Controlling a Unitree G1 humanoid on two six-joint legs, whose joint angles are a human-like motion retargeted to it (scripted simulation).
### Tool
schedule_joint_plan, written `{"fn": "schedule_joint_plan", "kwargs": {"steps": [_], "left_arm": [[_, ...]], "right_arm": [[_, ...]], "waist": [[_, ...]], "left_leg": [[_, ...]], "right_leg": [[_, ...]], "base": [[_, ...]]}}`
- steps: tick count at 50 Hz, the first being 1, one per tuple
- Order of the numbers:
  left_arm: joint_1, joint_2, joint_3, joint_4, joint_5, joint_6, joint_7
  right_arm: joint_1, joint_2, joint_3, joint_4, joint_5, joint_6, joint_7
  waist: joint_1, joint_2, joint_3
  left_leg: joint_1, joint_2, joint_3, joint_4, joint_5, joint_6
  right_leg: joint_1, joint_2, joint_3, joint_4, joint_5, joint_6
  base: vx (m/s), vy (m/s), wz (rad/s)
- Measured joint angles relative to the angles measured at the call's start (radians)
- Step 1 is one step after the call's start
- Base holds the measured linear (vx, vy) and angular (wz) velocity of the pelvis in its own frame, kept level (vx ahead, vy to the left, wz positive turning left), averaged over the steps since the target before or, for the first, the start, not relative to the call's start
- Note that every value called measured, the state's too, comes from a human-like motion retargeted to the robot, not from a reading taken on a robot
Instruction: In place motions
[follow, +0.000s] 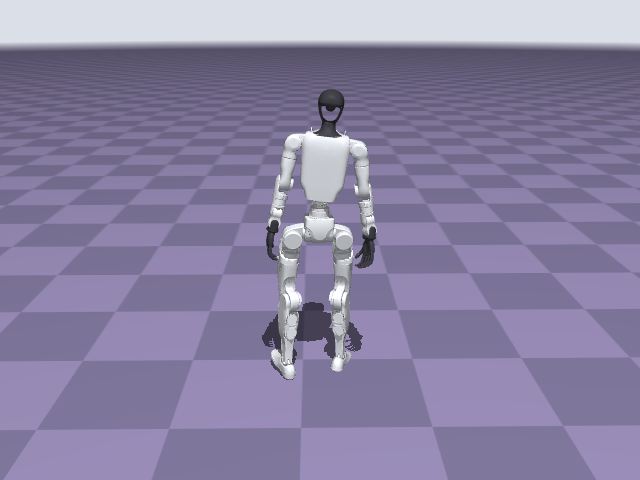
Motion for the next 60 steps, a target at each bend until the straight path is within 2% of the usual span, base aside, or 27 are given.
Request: {"fn": "schedule_joint_plan", "kwargs": {"steps": [5,10,15,20,23,27,32,37,40,43,45,47,50,53,56,60], "left_arm": [[-0.043,0.011,-0.017,-0.019,0.006,0.010,-0.001],[-0.088,0.013,-0.058,0.012,-0.009,0.016,0.024],[-0.114,-0.005,-0.050,0.024,-0.046,0.010,0.004],[-0.139,0.004,-0.074,0.025,-0.022,0.011,0.000],[-0.151,0.008,-0.082,0.032,-0.013,0.019,-0.001],[-0.149,0.003,-0.072,0.028,-0.022,0.021,0.006],[-0.117,0.006,-0.053,0.021,-0.044,0.021,0.021],[-0.055,0.006,0.017,0.004,-0.041,0.031,0.073],[0.001,0.016,0.061,0.018,-0.021,0.026,0.090],[0.062,0.050,0.063,0.066,0.035,0.053,0.058],[0.105,0.070,0.063,0.107,0.056,0.073,0.024],[0.155,0.081,0.072,0.133,0.062,0.102,-0.014],[0.219,0.081,0.088,0.133,0.073,0.159,-0.062],[0.258,0.076,0.102,0.133,0.090,0.178,-0.062],[0.285,0.069,0.116,0.133,0.080,0.179,-0.055],[0.269,0.059,0.137,0.133,0.038,0.172,-0.060]], "right_arm": [[0.009,0.010,-0.017,0.029,0.080,-0.011,0.022],[0.014,0.024,-0.020,-0.011,0.030,-0.056,0.011],[-0.015,0.024,0.013,-0.022,-0.041,-0.065,-0.023],[-0.008,0.015,0.013,-0.007,-0.006,-0.065,-0.046],[0.013,0.009,0.002,0.010,0.044,-0.065,-0.042],[0.040,0.006,-0.020,0.021,0.061,-0.055,-0.048],[0.041,-0.006,0.002,0.032,0.034,-0.044,-0.054],[-0.037,0.005,0.045,0.080,0.048,-0.015,-0.044],[-0.117,0.031,0.094,0.113,0.111,-0.004,-0.043],[-0.217,0.077,0.106,0.103,0.199,-0.002,0.038],[-0.275,0.112,0.078,0.064,0.250,-0.015,0.103],[-0.329,0.140,0.043,0.010,0.289,-0.037,0.153],[-0.413,0.169,0.012,-0.074,0.345,-0.068,0.208],[-0.477,0.182,0.016,-0.144,0.389,-0.107,0.247],[-0.517,0.179,0.024,-0.162,0.354,-0.143,0.256],[-0.527,0.173,0.042,-0.145,0.287,-0.151,0.217]], "waist": [[0.025,-0.022,0.001],[0.053,-0.038,0.012],[0.033,-0.010,0.026],[-0.003,0.010,0.048],[0.035,0.007,0.041],[0.021,0.009,0.031],[0.047,-0.016,0.017],[0.077,-0.020,0.032],[0.085,-0.036,0.056],[0.122,-0.067,0.086],[0.153,-0.092,0.097],[0.202,-0.110,0.107],[0.266,-0.117,0.139],[0.309,-0.117,0.146],[0.336,-0.116,0.125],[0.328,-0.104,0.104]], "left_leg": [[0.016,-0.036,-0.008,-0.020,-0.006,0.020],[0.023,-0.053,0.002,-0.031,-0.018,0.024],[0.005,-0.026,0.026,-0.043,-0.024,0.026],[-0.020,0.005,0.012,-0.032,-0.012,0.030],[-0.027,0.012,0.036,-0.027,-0.008,0.024],[-0.046,0.019,-0.010,-0.018,0.004,0.013],[-0.034,-0.001,0.001,-0.022,0.012,-0.002],[-0.033,0.015,0.026,0.020,0.013,-0.011],[-0.070,0.032,0.048,0.132,0.027,-0.004],[-0.182,0.080,0.035,0.369,0.133,-0.011],[-0.305,0.107,-0.016,0.573,0.224,0.029],[-0.423,0.101,-0.070,0.779,0.200,0.035],[-0.555,0.161,-0.049,1.052,0.126,0.064],[-0.665,0.188,-0.047,1.222,0.083,0.091],[-0.730,0.168,-0.058,1.277,0.068,0.086],[-0.695,0.156,-0.056,1.194,0.065,0.073]], "right_leg": [[0.002,-0.032,-0.005,0.013,0.012,0.007],[-0.019,-0.054,-0.002,0.041,0.033,0.006],[-0.094,-0.042,0.023,0.128,0.043,-0.025],[-0.107,-0.018,0.002,0.203,0.006,-0.026],[-0.111,0.009,0.078,0.243,-0.031,-0.004],[-0.075,0.038,0.067,0.248,-0.060,0.003],[-0.006,0.037,-0.009,0.168,-0.106,-0.040],[-0.016,0.040,0.036,0.162,-0.097,-0.042],[0.002,0.034,0.038,0.126,-0.082,-0.059],[0.003,0.008,0.060,0.108,-0.069,-0.054],[-0.008,-0.020,0.063,0.107,-0.064,-0.050],[-0.026,-0.035,0.086,0.113,-0.060,-0.059],[-0.030,-0.040,0.090,0.106,-0.053,-0.086],[-0.039,-0.050,0.082,0.104,-0.054,-0.100],[-0.052,-0.060,0.093,0.102,-0.057,-0.106],[-0.047,-0.067,0.080,0.098,-0.063,-0.101]], "base": [[0.02,0.27,0.02],[-0.03,0.25,-0.20],[-0.11,0.14,-0.33],[-0.10,0.06,0.08],[-0.02,-0.01,-0.18],[0.01,-0.07,0.47],[0.02,-0.12,-0.02],[-0.06,-0.17,-0.17],[-0.13,-0.18,-0.34],[-0.17,-0.25,-0.26],[-0.13,-0.20,-0.04],[-0.09,-0.15,-0.36],[-0.14,-0.07,-0.34],[-0.08,0.00,-0.13],[0.03,0.05,0.01],[0.06,0.06,0.31]]}}
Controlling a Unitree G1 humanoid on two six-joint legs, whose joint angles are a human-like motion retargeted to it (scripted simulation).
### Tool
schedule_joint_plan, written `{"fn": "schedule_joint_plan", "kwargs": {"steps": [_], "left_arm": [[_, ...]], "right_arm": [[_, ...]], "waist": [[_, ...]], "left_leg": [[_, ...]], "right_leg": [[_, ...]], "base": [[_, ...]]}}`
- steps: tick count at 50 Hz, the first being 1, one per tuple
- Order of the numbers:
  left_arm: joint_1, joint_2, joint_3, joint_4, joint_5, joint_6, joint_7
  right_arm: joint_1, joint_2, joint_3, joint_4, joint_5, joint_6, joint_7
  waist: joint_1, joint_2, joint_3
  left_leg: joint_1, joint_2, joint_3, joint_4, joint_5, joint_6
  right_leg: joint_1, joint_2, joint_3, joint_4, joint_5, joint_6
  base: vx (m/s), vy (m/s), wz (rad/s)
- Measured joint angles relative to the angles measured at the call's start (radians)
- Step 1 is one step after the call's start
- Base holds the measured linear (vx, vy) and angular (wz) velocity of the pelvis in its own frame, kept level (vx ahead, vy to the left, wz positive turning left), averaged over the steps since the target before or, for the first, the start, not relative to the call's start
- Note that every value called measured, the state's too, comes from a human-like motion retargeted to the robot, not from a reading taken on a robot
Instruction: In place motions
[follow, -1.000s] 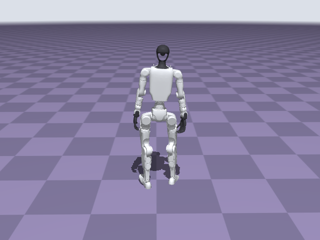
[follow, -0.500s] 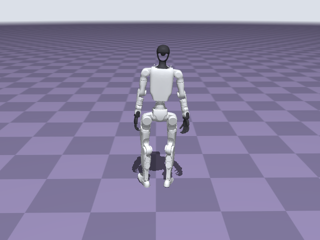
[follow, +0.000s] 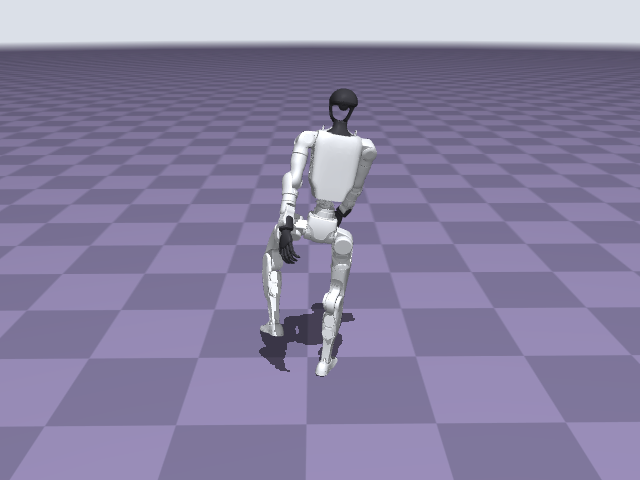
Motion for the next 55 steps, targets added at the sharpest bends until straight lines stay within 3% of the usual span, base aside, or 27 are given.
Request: {"fn": "schedule_joint_plan", "kwargs": {"steps": [4,8,10,12,14,17,20,25,31,33,36,38,42,45,50,55], "left_arm": [[-0.050,-0.010,-0.003,0.000,-0.037,-0.067,-0.001],[-0.080,-0.022,-0.028,-0.042,-0.085,-0.178,0.069],[-0.094,-0.025,-0.032,-0.066,-0.093,-0.203,0.096],[-0.105,-0.035,-0.025,-0.079,-0.098,-0.214,0.098],[-0.125,-0.044,-0.011,-0.083,-0.105,-0.206,0.086],[-0.183,-0.042,0.011,-0.104,-0.103,-0.191,0.071],[-0.239,0.001,-0.025,-0.129,-0.076,-0.181,0.013],[-0.296,0.087,-0.089,-0.102,0.008,-0.121,0.012],[-0.350,0.103,-0.105,-0.031,-0.076,-0.087,0.061],[-0.372,0.088,-0.118,-0.004,-0.141,-0.069,0.073],[-0.416,0.034,-0.143,0.000,-0.265,-0.052,0.068],[-0.461,-0.012,-0.171,0.000,-0.312,-0.064,0.062],[-0.599,-0.078,-0.200,-0.014,-0.345,-0.146,0.076],[-0.672,-0.148,-0.174,-0.101,-0.349,-0.201,0.081],[-0.748,-0.210,-0.238,-0.237,-0.346,-0.273,0.077],[-0.748,-0.210,-0.277,-0.253,-0.304,-0.274,0.095]], "right_arm": [[0.055,-0.004,0.017,0.025,-0.040,-0.002,-0.013],[0.137,-0.005,0.048,0.087,-0.071,0.018,-0.052],[0.180,-0.008,0.062,0.127,-0.076,0.029,-0.075],[0.226,-0.016,0.077,0.172,-0.081,0.039,-0.093],[0.267,-0.018,0.092,0.215,-0.087,0.061,-0.106],[0.296,-0.022,0.103,0.237,-0.067,0.068,-0.099],[0.302,-0.039,0.120,0.212,-0.056,0.033,-0.072],[0.355,-0.049,0.129,0.105,-0.169,0.005,-0.068],[0.411,-0.085,0.088,0.008,-0.238,-0.062,-0.054],[0.444,-0.097,0.061,0.002,-0.248,-0.081,-0.084],[0.481,-0.123,0.015,0.036,-0.216,-0.085,-0.151],[0.516,-0.141,-0.016,0.076,-0.192,-0.072,-0.186],[0.581,-0.182,-0.069,0.175,-0.170,-0.012,-0.186],[0.622,-0.205,-0.110,0.253,-0.161,0.042,-0.166],[0.720,-0.235,-0.130,0.258,-0.144,0.119,-0.204],[0.733,-0.227,-0.145,0.258,-0.130,0.127,-0.210]], "waist": [[-0.063,0.031,-0.032],[-0.135,0.065,-0.066],[-0.160,0.091,-0.087],[-0.191,0.111,-0.116],[-0.248,0.137,-0.161],[-0.249,0.123,-0.183],[-0.207,0.084,-0.142],[-0.172,0.051,-0.167],[-0.202,0.071,-0.150],[-0.210,0.087,-0.133],[-0.207,0.113,-0.078],[-0.239,0.130,-0.045],[-0.339,0.138,-0.008],[-0.408,0.139,0.004],[-0.443,0.155,-0.007],[-0.399,0.135,-0.020]], "left_leg": [[0.150,-0.050,-0.014,-0.256,0.015,-0.037],[0.401,-0.112,0.009,-0.688,0.077,-0.062],[0.542,-0.137,0.041,-0.938,0.003,-0.099],[0.641,-0.184,0.059,-1.079,-0.108,-0.059],[0.647,-0.188,0.022,-1.168,-0.053,-0.062],[0.623,-0.196,0.014,-1.205,-0.021,-0.068],[0.658,-0.222,0.026,-1.213,-0.036,-0.061],[0.667,-0.250,0.038,-1.222,-0.052,-0.043],[0.682,-0.228,0.017,-1.223,-0.069,-0.026],[0.690,-0.204,0.016,-1.221,-0.072,-0.019],[0.712,-0.172,0.038,-1.216,-0.081,-0.007],[0.723,-0.152,0.030,-1.213,-0.082,0.000],[0.717,-0.142,0.033,-1.204,-0.082,0.027],[0.694,-0.126,0.025,-1.198,-0.074,0.037],[0.661,-0.102,0.015,-1.183,-0.075,0.043],[0.698,-0.114,0.035,-1.193,-0.085,0.030]], "right_leg": [[0.043,0.013,-0.053,-0.027,-0.003,0.018],[0.105,0.047,-0.108,-0.060,-0.008,0.039],[0.127,0.083,-0.124,-0.067,-0.019,0.046],[0.146,0.105,-0.126,-0.075,-0.026,0.055],[0.144,0.122,-0.154,-0.081,-0.028,0.062],[0.115,0.102,-0.160,-0.075,-0.025,0.074],[0.138,0.081,-0.161,-0.076,-0.022,0.080],[0.130,0.059,-0.149,-0.064,-0.025,0.093],[0.077,0.044,-0.126,0.108,-0.050,0.090],[0.030,0.030,-0.124,0.241,0.004,0.070],[-0.087,-0.014,-0.080,0.522,0.171,0.026],[-0.195,0.003,0.005,0.706,0.235,-0.024],[-0.367,-0.112,-0.045,1.067,0.123,-0.104],[-0.506,-0.103,-0.012,1.221,0.087,-0.078],[-0.571,-0.083,-0.035,1.214,0.100,-0.053],[-0.409,-0.016,-0.037,0.932,0.159,-0.026]], "base": [[0.14,0.07,0.69],[0.24,0.09,0.51],[0.27,0.15,0.24],[0.35,0.19,0.39],[0.27,0.14,0.81],[-0.01,0.16,0.18],[0.06,0.11,-0.20],[0.14,0.15,-0.15],[0.11,0.16,0.05],[0.08,0.18,-0.12],[-0.06,0.14,-0.40],[-0.02,0.20,-0.02],[-0.05,0.11,0.33],[-0.06,0.01,0.64],[0.03,-0.01,0.19],[0.07,-0.06,-0.41]]}}
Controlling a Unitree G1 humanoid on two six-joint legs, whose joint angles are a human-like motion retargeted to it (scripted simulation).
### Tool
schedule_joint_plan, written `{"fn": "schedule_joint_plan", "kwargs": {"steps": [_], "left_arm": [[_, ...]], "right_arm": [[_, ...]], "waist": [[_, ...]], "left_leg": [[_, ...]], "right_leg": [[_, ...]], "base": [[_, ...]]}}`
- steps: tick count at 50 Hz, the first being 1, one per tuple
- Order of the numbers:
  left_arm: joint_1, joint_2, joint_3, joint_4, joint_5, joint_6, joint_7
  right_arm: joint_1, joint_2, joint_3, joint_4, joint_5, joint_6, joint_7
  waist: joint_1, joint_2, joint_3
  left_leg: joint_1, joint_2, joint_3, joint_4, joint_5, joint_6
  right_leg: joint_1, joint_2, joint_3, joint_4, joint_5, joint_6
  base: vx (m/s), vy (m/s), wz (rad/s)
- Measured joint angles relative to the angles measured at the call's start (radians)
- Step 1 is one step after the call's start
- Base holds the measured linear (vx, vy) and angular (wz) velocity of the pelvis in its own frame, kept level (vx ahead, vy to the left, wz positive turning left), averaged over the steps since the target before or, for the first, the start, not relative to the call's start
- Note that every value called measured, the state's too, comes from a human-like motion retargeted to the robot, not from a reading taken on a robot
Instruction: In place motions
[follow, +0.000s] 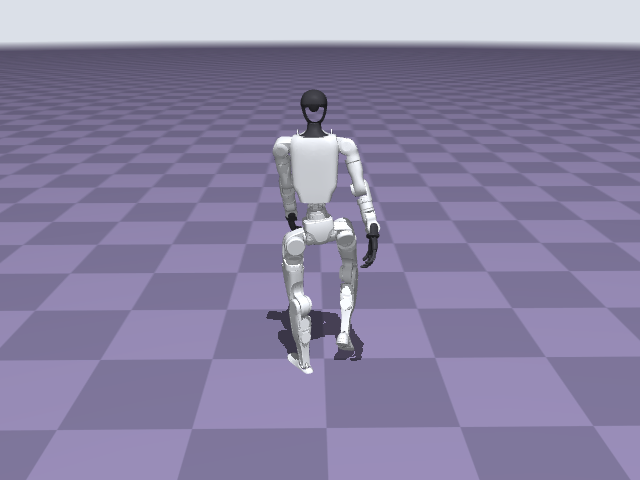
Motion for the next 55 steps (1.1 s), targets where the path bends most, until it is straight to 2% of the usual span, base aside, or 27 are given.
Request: {"fn": "schedule_joint_plan", "kwargs": {"steps": [5,7,8,9,10,13,15,18,23,28,32,34,37,40,43,46,49,55], "left_arm": [[0.084,0.012,-0.017,0.057,0.017,0.034,-0.010],[0.118,0.016,-0.002,0.085,0.006,0.052,-0.029],[0.130,0.019,0.007,0.097,0.002,0.059,-0.034],[0.140,0.023,0.011,0.106,0.004,0.064,-0.033],[0.148,0.027,0.013,0.114,0.009,0.068,-0.029],[0.149,0.022,0.000,0.116,0.034,0.075,-0.011],[0.154,0.014,-0.009,0.100,0.053,0.071,-0.011],[0.165,0.029,-0.016,0.063,0.091,0.057,-0.033],[0.199,0.057,0.012,0.070,0.129,0.066,-0.028],[0.307,0.076,0.091,0.120,0.111,0.052,0.000],[0.412,0.094,0.171,0.213,0.080,0.038,0.054],[0.468,0.113,0.193,0.249,0.091,0.066,0.052],[0.576,0.134,0.193,0.253,0.145,0.146,0.013],[0.666,0.137,0.178,0.253,0.222,0.221,-0.026],[0.721,0.136,0.171,0.253,0.316,0.254,-0.084],[0.752,0.134,0.179,0.253,0.364,0.257,-0.113],[0.752,0.136,0.204,0.253,0.355,0.253,-0.132],[0.665,0.140,0.271,0.253,0.245,0.180,-0.112]], "right_arm": [[-0.054,0.035,-0.007,-0.032,-0.018,-0.069,0.038],[-0.081,0.049,0.004,-0.061,-0.039,-0.094,0.040],[-0.095,0.054,0.018,-0.073,-0.045,-0.102,0.038],[-0.108,0.059,0.032,-0.084,-0.053,-0.107,0.037],[-0.121,0.063,0.047,-0.094,-0.061,-0.110,0.038],[-0.162,0.076,0.052,-0.134,-0.109,-0.107,0.063],[-0.180,0.083,0.048,-0.158,-0.135,-0.120,0.059],[-0.197,0.085,0.065,-0.170,-0.154,-0.129,0.035],[-0.216,0.066,0.109,-0.119,-0.084,-0.052,0.027],[-0.249,0.075,0.150,-0.049,0.000,-0.036,-0.003],[-0.318,0.114,0.201,-0.037,0.092,-0.018,-0.004],[-0.357,0.144,0.213,-0.067,0.164,-0.009,0.007],[-0.414,0.193,0.214,-0.134,0.254,-0.011,0.058],[-0.478,0.240,0.192,-0.229,0.257,-0.016,0.109],[-0.554,0.270,0.217,-0.314,0.240,-0.048,0.150],[-0.622,0.282,0.215,-0.321,0.142,-0.087,0.145],[-0.659,0.284,0.217,-0.279,0.095,-0.072,0.114],[-0.597,0.283,0.216,-0.249,0.109,-0.059,0.133]], "waist": [[0.070,-0.027,-0.052],[0.077,-0.042,-0.068],[0.083,-0.047,-0.079],[0.090,-0.055,-0.089],[0.098,-0.063,-0.099],[0.173,-0.076,-0.117],[0.190,-0.071,-0.127],[0.159,-0.067,-0.130],[0.104,-0.041,-0.116],[0.115,-0.038,-0.120],[0.152,-0.062,-0.091],[0.190,-0.086,-0.063],[0.276,-0.113,-0.034],[0.358,-0.115,-0.016],[0.403,-0.115,0.012],[0.424,-0.110,0.009],[0.421,-0.104,-0.010],[0.351,-0.110,-0.054]], "left_leg": [[0.030,-0.044,0.034,-0.014,-0.016,-0.021],[0.036,-0.068,0.022,-0.008,-0.026,-0.027],[0.039,-0.076,0.027,-0.006,-0.031,-0.033],[0.044,-0.084,0.031,-0.008,-0.033,-0.040],[0.049,-0.093,0.037,-0.012,-0.033,-0.048],[0.044,-0.097,0.090,-0.016,-0.027,-0.067],[0.027,-0.082,0.103,-0.014,-0.021,-0.080],[0.016,-0.070,0.104,-0.012,-0.012,-0.091],[0.020,-0.038,0.085,0.005,-0.010,-0.109],[-0.018,0.010,0.104,0.149,-0.011,-0.129],[-0.185,0.089,0.063,0.496,0.183,-0.126],[-0.316,0.125,0.006,0.729,0.243,-0.063],[-0.486,0.206,-0.001,1.048,0.172,-0.019],[-0.655,0.253,-0.020,1.283,0.085,0.020],[-0.771,0.251,-0.051,1.415,0.046,0.013],[-0.802,0.248,-0.044,1.433,0.033,-0.003],[-0.764,0.232,-0.042,1.363,0.044,-0.022],[-0.502,0.110,-0.037,0.971,0.104,-0.049]], "right_leg": [[0.270,0.107,0.083,-0.536,0.108,0.066],[0.382,0.136,0.081,-0.743,-0.052,0.112],[0.430,0.119,-0.023,-0.814,-0.130,0.096],[0.454,0.114,-0.064,-0.872,-0.160,0.083],[0.465,0.114,-0.075,-0.924,-0.166,0.071],[0.452,0.121,0.009,-0.997,-0.112,0.092],[0.451,0.104,-0.061,-1.014,-0.102,0.109],[0.427,0.125,-0.026,-0.996,-0.123,0.082],[0.449,0.146,-0.062,-0.999,-0.135,0.073],[0.460,0.149,-0.051,-1.009,-0.140,0.066],[0.470,0.120,-0.017,-1.021,-0.133,0.076],[0.474,0.104,-0.005,-1.024,-0.133,0.071],[0.469,0.093,0.005,-1.017,-0.133,0.044],[0.457,0.094,-0.002,-1.001,-0.141,0.016],[0.453,0.093,0.033,-0.983,-0.152,-0.001],[0.453,0.088,0.038,-0.975,-0.160,-0.004],[0.457,0.085,0.020,-0.976,-0.165,0.001],[0.482,0.064,-0.059,-0.994,-0.174,0.034]], "base": [[0.11,-0.10,-0.51],[0.12,-0.09,-0.15],[0.10,-0.13,-0.14],[0.09,-0.11,-0.16],[0.07,-0.12,-0.43],[-0.02,-0.22,-0.67],[-0.12,-0.20,-0.30],[0.00,-0.20,0.05],[-0.02,-0.21,0.23],[0.05,-0.16,-0.17],[-0.10,-0.13,-0.35],[-0.15,-0.16,-0.24],[-0.04,-0.08,-0.33],[-0.15,-0.04,-0.34],[-0.13,-0.03,-0.31],[0.00,0.00,0.00],[0.03,0.04,0.48],[0.06,0.05,0.79]]}}
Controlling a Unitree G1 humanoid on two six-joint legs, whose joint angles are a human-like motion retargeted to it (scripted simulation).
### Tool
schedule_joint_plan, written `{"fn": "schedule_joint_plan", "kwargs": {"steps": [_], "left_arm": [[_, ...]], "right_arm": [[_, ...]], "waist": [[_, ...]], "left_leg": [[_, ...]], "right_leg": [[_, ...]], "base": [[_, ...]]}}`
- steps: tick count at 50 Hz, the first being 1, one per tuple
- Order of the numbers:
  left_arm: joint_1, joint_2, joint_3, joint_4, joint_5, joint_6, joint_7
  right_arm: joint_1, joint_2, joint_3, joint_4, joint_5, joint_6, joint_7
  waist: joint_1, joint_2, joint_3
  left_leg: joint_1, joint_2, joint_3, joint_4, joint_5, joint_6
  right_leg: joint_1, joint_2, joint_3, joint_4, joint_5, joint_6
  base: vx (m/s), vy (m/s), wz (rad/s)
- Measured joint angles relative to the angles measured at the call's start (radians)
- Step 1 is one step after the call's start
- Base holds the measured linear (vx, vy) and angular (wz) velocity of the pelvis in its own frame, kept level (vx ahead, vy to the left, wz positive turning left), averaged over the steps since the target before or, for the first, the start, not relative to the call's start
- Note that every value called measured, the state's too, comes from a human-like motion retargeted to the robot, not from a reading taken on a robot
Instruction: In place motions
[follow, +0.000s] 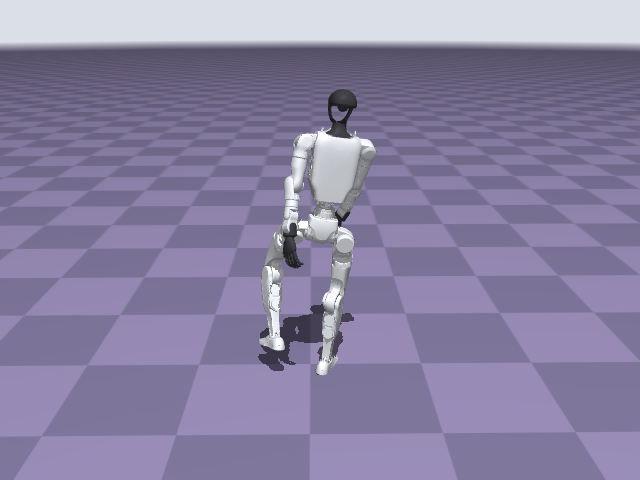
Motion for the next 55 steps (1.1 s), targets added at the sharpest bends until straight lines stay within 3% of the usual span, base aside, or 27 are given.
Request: {"fn": "schedule_joint_plan", "kwargs": {"steps": [3,5,7,8,10,16,20,27,30,33,35,37,38,42,48,51,55], "left_arm": [[-0.044,0.002,0.018,0.000,-0.048,-0.036,0.009],[-0.068,0.006,0.023,-0.008,-0.065,-0.048,0.010],[-0.085,0.008,0.018,-0.019,-0.071,-0.054,0.009],[-0.091,0.010,0.014,-0.025,-0.071,-0.056,0.008],[-0.115,0.011,0.016,-0.038,-0.071,-0.056,0.010],[-0.220,0.055,-0.004,-0.085,-0.076,-0.072,0.022],[-0.249,0.091,-0.046,-0.053,-0.089,-0.050,0.059],[-0.261,0.119,-0.249,0.000,-0.047,0.035,0.065],[-0.284,0.086,-0.333,0.000,-0.069,0.061,0.079],[-0.357,0.017,-0.332,0.000,-0.164,0.025,0.113],[-0.416,-0.031,-0.326,0.000,-0.202,-0.023,0.116],[-0.494,-0.054,-0.347,-0.024,-0.212,-0.068,0.108],[-0.522,-0.063,-0.357,-0.059,-0.204,-0.086,0.113],[-0.619,-0.122,-0.349,-0.179,-0.200,-0.159,0.128],[-0.728,-0.118,-0.370,-0.263,-0.122,-0.173,0.159],[-0.731,-0.098,-0.368,-0.236,-0.102,-0.146,0.166],[-0.661,-0.082,-0.361,-0.190,-0.100,-0.129,0.167]], "right_arm": [[0.065,-0.004,0.013,0.043,0.016,0.010,-0.016],[0.103,-0.006,0.020,0.084,0.034,0.023,-0.027],[0.135,-0.012,0.021,0.126,0.059,0.034,-0.042],[0.150,-0.014,0.022,0.144,0.073,0.042,-0.054],[0.166,-0.019,0.027,0.172,0.101,0.057,-0.082],[0.153,-0.049,0.019,0.131,0.135,0.008,-0.081],[0.179,-0.068,0.002,0.083,0.014,-0.008,-0.039],[0.270,-0.107,-0.055,0.026,-0.123,-0.077,-0.094],[0.315,-0.130,-0.095,0.073,-0.136,-0.080,-0.183],[0.330,-0.167,-0.132,0.143,-0.115,-0.039,-0.234],[0.361,-0.192,-0.153,0.180,-0.109,-0.021,-0.251],[0.381,-0.220,-0.168,0.216,-0.110,0.001,-0.243],[0.391,-0.229,-0.179,0.234,-0.110,0.016,-0.234],[0.480,-0.256,-0.236,0.249,-0.094,0.071,-0.212],[0.595,-0.271,-0.264,0.249,-0.014,0.118,-0.238],[0.601,-0.261,-0.262,0.249,0.044,0.155,-0.251],[0.559,-0.233,-0.259,0.249,0.041,0.106,-0.222]], "waist": [[-0.034,0.005,-0.040],[-0.064,0.033,-0.074],[-0.120,0.067,-0.103],[-0.146,0.086,-0.116],[-0.208,0.119,-0.151],[-0.197,0.072,-0.107],[-0.134,0.032,-0.125],[-0.141,0.021,-0.104],[-0.165,0.048,-0.066],[-0.156,0.078,-0.014],[-0.206,0.105,0.004],[-0.268,0.108,0.024],[-0.307,0.113,0.039],[-0.417,0.134,0.060],[-0.454,0.126,0.046],[-0.415,0.103,0.041],[-0.344,0.087,0.011]], "left_leg": [[0.193,-0.088,0.008,-0.352,0.055,-0.002],[0.327,-0.131,0.006,-0.635,-0.007,-0.066],[0.433,-0.153,0.043,-0.814,-0.127,-0.050],[0.450,-0.166,0.028,-0.871,-0.132,-0.029],[0.427,-0.144,-0.015,-0.941,-0.068,-0.076],[0.428,-0.198,-0.015,-0.982,-0.056,-0.042],[0.435,-0.229,-0.003,-0.991,-0.067,-0.027],[0.478,-0.235,-0.026,-0.985,-0.085,0.005],[0.507,-0.199,-0.044,-0.966,-0.093,0.012],[0.522,-0.165,-0.012,-0.959,-0.108,0.015],[0.518,-0.148,-0.024,-0.960,-0.108,0.025],[0.513,-0.153,0.003,-0.960,-0.109,0.042],[0.508,-0.145,0.003,-0.959,-0.105,0.047],[0.468,-0.101,-0.017,-0.949,-0.091,0.057],[0.447,-0.086,0.000,-0.943,-0.088,0.057],[0.482,-0.103,0.027,-0.958,-0.090,0.054],[0.523,-0.132,0.084,-0.988,-0.096,0.045]], "right_leg": [[0.006,0.007,-0.008,-0.007,-0.009,0.015],[0.005,0.041,-0.018,-0.007,-0.022,0.023],[0.011,0.072,-0.044,-0.008,-0.031,0.032],[0.017,0.089,-0.055,-0.012,-0.033,0.038],[0.001,0.105,-0.093,-0.020,-0.031,0.045],[-0.014,0.052,-0.124,-0.015,-0.008,0.059],[-0.022,0.021,-0.110,-0.011,0.000,0.070],[-0.015,-0.004,-0.099,0.115,-0.029,0.066],[-0.047,-0.027,-0.126,0.293,0.062,0.027],[-0.223,-0.098,-0.036,0.648,0.256,-0.014],[-0.362,-0.084,0.056,0.867,0.244,-0.025],[-0.465,-0.215,0.001,1.098,0.171,-0.080],[-0.520,-0.238,0.008,1.183,0.153,-0.090],[-0.711,-0.255,0.061,1.383,0.112,-0.070],[-0.768,-0.244,0.082,1.362,0.103,-0.071],[-0.675,-0.191,0.089,1.243,0.124,-0.050],[-0.487,-0.108,0.063,1.006,0.167,-0.023]], "base": [[0.14,0.13,0.39],[0.15,0.12,0.42],[0.19,0.18,0.74],[0.19,0.18,0.77],[0.06,0.19,0.84],[-0.11,0.19,0.15],[0.14,0.19,-0.31],[0.12,0.17,0.06],[0.06,0.14,0.16],[-0.13,0.20,-0.56],[-0.11,0.20,0.05],[-0.12,0.18,0.35],[-0.16,0.12,0.73],[-0.10,0.01,0.82],[0.00,-0.02,0.09],[0.03,-0.05,-0.59],[0.11,-0.04,-0.82]]}}
